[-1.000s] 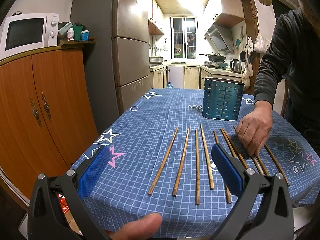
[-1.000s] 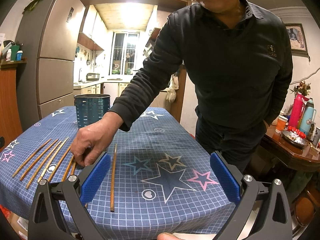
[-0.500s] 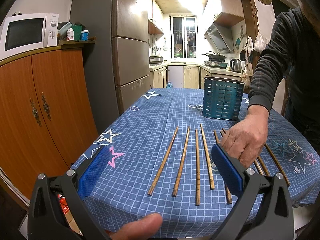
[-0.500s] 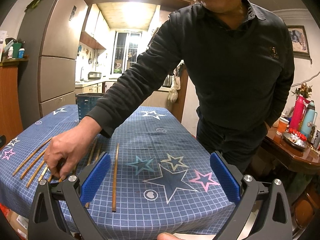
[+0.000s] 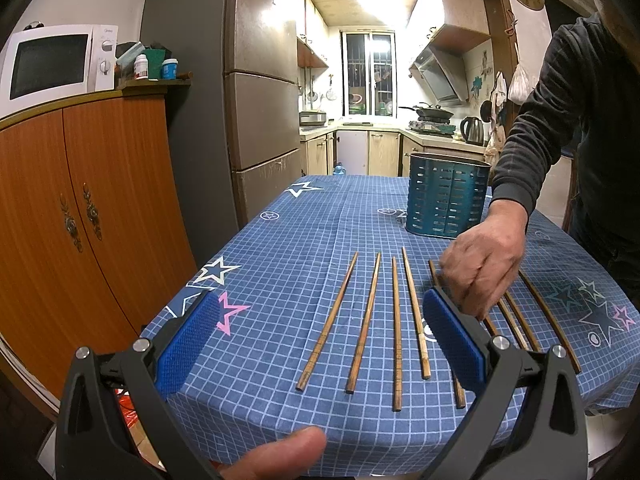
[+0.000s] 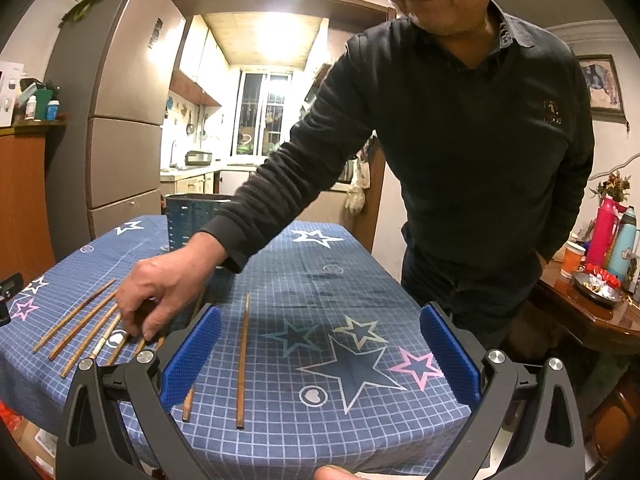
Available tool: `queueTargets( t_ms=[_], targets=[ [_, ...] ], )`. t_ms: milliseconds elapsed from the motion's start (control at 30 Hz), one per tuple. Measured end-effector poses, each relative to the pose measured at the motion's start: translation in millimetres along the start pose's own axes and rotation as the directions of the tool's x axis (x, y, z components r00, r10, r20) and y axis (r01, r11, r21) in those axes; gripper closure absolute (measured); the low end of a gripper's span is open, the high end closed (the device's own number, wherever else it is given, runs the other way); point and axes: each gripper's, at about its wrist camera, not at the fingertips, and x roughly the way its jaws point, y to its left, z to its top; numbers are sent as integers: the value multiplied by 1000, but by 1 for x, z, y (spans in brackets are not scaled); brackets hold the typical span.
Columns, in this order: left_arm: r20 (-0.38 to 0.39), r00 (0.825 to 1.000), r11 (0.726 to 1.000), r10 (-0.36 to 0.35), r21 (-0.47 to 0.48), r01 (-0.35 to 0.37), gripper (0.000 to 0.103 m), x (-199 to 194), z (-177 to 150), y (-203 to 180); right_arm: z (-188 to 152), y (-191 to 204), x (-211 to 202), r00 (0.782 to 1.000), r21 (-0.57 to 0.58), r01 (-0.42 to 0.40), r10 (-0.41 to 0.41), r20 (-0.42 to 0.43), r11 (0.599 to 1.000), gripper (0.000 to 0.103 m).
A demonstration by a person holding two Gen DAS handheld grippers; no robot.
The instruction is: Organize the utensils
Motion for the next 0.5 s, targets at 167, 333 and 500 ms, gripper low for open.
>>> queueTargets(
  t_ms=[167,333,500],
  targets=[
    [21,1000,1000,14,-7,-13,5,-1,-5,10,-1,-3,-4,999,4,19,-20,42,1000,4],
    [26,998,994,65,-88,-63,5,2,-15,40,-9,-10,-2,999,13,32,-32,39,999,4],
    [-13,997,994,75,-78,-75,5,7,-26,55,-19,-19,7,999,56,-19,21,-38,998,4]
  ],
)
